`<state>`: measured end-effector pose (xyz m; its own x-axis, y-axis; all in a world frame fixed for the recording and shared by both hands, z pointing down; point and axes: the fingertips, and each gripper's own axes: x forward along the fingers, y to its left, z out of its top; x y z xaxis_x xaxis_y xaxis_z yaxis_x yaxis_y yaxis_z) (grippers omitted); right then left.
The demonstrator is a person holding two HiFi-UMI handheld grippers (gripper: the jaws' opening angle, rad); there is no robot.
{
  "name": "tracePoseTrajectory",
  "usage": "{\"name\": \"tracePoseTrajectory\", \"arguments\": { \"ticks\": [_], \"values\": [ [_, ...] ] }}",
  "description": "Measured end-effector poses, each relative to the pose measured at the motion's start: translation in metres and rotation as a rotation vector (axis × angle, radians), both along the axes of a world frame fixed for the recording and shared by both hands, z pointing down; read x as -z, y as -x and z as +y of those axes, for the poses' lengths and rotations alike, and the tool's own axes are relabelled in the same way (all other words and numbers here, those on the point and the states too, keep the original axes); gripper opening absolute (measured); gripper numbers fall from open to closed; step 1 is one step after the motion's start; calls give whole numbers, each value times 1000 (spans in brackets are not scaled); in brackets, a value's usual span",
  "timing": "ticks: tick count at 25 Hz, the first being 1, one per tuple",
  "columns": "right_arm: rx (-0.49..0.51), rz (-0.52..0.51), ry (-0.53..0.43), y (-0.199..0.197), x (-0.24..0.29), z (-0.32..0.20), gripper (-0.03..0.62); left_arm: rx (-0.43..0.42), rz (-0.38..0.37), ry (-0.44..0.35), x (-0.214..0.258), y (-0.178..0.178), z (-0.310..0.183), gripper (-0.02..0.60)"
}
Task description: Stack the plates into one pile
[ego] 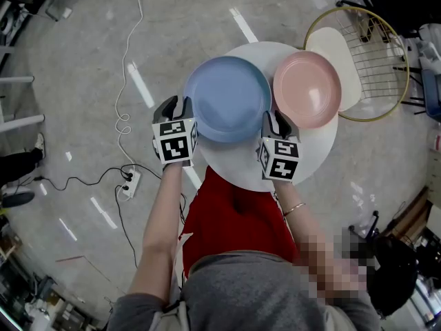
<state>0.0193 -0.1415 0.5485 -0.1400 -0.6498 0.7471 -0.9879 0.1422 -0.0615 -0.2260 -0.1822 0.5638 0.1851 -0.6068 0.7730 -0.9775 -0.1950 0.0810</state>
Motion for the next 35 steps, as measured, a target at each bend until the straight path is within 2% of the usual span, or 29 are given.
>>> {"name": "tracePoseTrajectory", "arguments": {
  "ticks": [10,21,30,35],
  "values": [
    [-34,-57,46,1,-6,3,110,20,84,68,-21,-9,-3,124],
    [-100,-135,79,2,-13,6,123,-24,95,83,-30,-16,-7,124],
    [-102,-218,159,12,-36,5,123,-51,85,87,-34,-18,-7,124],
    [-96,-222,174,18,-42,5,123,-55,98,92,-34,-19,-7,123]
  ]
}}
